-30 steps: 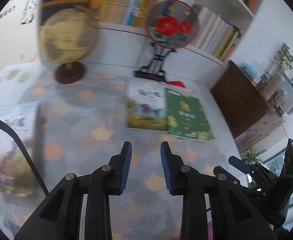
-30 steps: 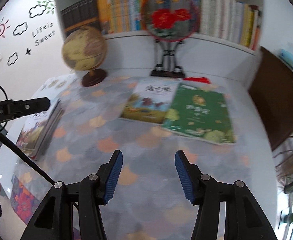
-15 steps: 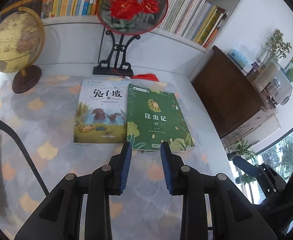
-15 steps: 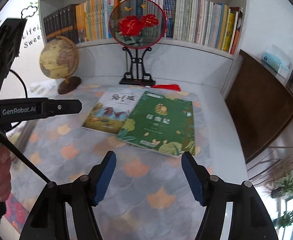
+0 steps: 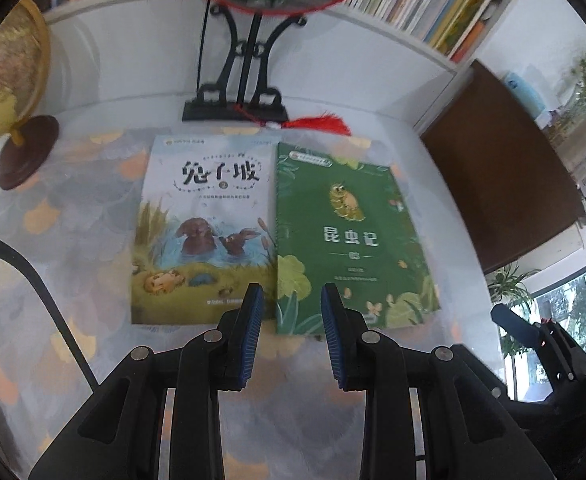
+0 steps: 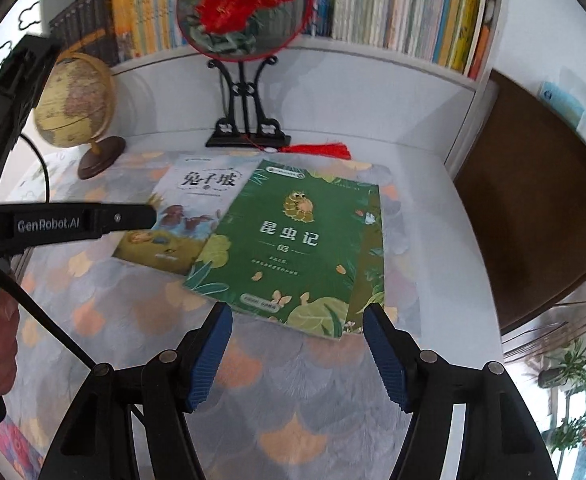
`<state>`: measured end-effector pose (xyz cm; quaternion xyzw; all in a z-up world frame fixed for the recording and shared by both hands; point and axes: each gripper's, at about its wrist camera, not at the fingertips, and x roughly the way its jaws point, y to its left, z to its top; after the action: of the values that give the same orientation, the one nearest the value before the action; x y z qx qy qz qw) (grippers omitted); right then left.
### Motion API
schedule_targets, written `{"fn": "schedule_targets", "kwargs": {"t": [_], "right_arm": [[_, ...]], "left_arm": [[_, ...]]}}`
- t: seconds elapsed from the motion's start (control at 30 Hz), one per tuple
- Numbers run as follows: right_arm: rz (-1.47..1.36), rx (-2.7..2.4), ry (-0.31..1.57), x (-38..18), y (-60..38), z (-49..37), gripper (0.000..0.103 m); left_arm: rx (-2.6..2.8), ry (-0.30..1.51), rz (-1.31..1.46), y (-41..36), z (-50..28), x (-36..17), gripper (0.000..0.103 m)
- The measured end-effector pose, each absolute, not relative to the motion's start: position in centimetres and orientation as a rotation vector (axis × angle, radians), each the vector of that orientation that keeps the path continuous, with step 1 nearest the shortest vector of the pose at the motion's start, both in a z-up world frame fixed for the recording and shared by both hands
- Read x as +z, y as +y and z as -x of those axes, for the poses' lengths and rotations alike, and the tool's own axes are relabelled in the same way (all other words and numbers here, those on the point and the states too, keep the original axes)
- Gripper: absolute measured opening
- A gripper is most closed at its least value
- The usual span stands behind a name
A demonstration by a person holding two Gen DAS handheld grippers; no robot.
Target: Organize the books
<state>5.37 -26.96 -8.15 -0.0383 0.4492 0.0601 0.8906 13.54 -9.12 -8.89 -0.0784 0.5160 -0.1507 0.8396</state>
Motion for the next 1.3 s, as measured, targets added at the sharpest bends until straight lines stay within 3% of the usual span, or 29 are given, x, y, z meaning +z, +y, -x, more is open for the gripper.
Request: {"fn": "schedule_targets", "kwargs": {"t": [0.5, 0.63, 0.7, 0.8, 1.03, 1.3], "right_arm": [[-0.2, 0.038, 0.974, -13.7, -35.4, -13.9, 0.065], [-0.232, 0.093, 1.005, -14.6, -34.7, -15.3, 0.062], [-0.236, 0.1, 1.03, -15.6, -34.2, -16.1, 0.053], [-0.253, 0.094, 1.075, -17.1, -33.8, -16.7, 0.047], [-0.154, 0.141, 1.085, -17.1, -31.3, -16.0, 0.046], [-0.115, 0.219, 1.152, -17.1, -28.3, -9.2, 0.048]], "left_arm": [[-0.333, 1.228, 0.2, -11.4, -20.2, -16.0, 0.027], [-0.348, 1.208, 0.187, -11.9, -20.4, -15.8, 0.027], [-0.355, 1.207, 0.192, -11.9, -20.4, -15.8, 0.027], [-0.39, 1.211, 0.206, -12.1, -20.5, -15.9, 0.028], [-0.411, 1.223, 0.184, -11.6, -19.0, -15.8, 0.029], [-0.394, 1.283, 0.175, -8.3, -10.6, -16.6, 0.029]]}}
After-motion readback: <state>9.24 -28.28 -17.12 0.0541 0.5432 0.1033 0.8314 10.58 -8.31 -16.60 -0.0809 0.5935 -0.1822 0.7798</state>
